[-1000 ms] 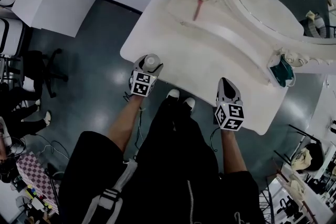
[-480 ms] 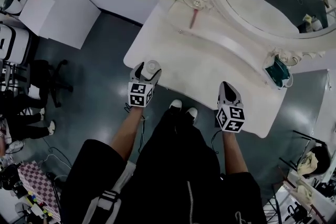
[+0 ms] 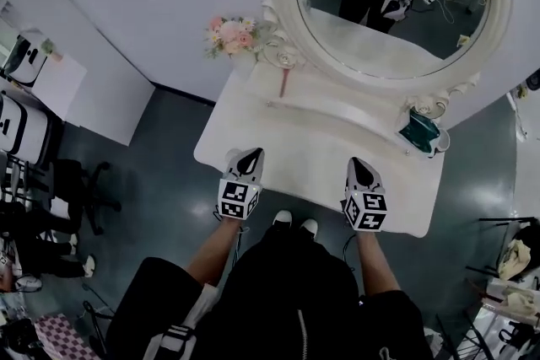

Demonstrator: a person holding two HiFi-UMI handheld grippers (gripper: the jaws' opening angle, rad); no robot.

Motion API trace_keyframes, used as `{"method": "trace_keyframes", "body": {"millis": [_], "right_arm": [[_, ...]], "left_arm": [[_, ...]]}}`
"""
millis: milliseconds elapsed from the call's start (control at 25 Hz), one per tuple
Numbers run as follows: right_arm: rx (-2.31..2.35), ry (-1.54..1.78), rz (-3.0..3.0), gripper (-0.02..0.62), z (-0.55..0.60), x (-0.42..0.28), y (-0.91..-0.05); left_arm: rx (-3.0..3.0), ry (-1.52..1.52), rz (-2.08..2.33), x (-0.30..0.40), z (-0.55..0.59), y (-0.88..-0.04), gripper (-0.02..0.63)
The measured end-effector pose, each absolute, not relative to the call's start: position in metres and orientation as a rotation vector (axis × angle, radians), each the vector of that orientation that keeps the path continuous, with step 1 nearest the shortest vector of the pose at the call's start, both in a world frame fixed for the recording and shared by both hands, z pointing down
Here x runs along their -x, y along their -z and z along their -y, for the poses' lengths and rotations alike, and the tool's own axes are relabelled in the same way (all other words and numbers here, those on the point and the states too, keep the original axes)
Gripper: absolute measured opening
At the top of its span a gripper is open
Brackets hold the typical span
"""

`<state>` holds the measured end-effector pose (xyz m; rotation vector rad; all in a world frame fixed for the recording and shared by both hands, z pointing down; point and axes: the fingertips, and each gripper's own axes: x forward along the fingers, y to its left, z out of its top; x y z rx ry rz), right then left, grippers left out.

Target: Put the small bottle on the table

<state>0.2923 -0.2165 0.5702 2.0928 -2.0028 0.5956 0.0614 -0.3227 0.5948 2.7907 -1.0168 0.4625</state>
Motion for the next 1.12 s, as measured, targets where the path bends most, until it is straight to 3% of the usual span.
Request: {"method": "trace_keyframes", "body": {"millis": [520,1120], "right_arm": [[-2.319,-0.4,1.928,0.003,0.187,-0.345,-0.512],[-2.403,-0.285,1.892,-0.002,0.16,-0.375,-0.493]], "left_arm": [[-2.995,-0.36,0.623,-0.198,0.298,-0.534,0.005],[-3.05,-0.313,0.565,-0.231,0.297,-0.509,0.005]]}}
